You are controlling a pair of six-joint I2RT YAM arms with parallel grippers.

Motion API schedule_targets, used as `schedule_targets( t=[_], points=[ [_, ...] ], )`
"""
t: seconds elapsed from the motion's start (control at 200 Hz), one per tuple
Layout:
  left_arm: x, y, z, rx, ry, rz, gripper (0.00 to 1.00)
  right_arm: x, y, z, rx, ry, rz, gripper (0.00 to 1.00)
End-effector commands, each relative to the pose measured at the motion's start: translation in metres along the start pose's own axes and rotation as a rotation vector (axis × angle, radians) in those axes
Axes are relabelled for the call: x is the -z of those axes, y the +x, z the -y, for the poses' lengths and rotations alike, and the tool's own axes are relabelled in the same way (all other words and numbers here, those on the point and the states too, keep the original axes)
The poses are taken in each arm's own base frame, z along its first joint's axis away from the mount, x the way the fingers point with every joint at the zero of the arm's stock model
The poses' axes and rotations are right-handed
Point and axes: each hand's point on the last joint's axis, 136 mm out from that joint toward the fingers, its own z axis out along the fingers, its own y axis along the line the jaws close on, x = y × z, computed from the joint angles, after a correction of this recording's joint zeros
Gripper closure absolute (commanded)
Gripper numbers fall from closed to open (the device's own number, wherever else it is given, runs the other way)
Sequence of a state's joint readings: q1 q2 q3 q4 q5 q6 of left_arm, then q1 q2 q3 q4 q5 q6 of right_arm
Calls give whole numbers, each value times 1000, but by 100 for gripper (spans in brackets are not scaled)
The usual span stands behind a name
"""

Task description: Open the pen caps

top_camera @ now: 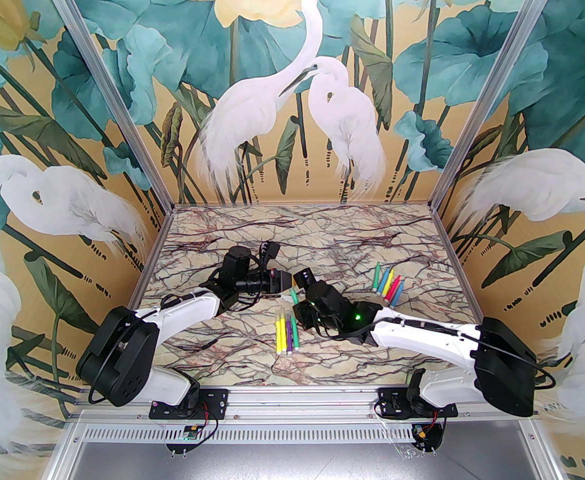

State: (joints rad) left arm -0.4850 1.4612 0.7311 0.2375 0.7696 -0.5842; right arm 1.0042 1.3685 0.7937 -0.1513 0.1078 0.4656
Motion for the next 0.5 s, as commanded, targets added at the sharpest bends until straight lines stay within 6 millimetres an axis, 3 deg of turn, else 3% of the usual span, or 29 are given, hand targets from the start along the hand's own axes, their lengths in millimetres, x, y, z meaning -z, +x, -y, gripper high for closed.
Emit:
schedule_targets(
  t=[0.0, 0.28, 0.495],
  points=[
    [0, -5, 15, -25, 44, -4, 91, 5, -12, -2, 3, 0, 53, 67],
    [2, -6, 22, -23, 63, 0, 94, -1, -11, -3, -4, -3, 51, 61],
    [5, -8, 28, -24, 83, 10, 94, -5, -10, -6, -3, -15, 45, 66]
  ],
)
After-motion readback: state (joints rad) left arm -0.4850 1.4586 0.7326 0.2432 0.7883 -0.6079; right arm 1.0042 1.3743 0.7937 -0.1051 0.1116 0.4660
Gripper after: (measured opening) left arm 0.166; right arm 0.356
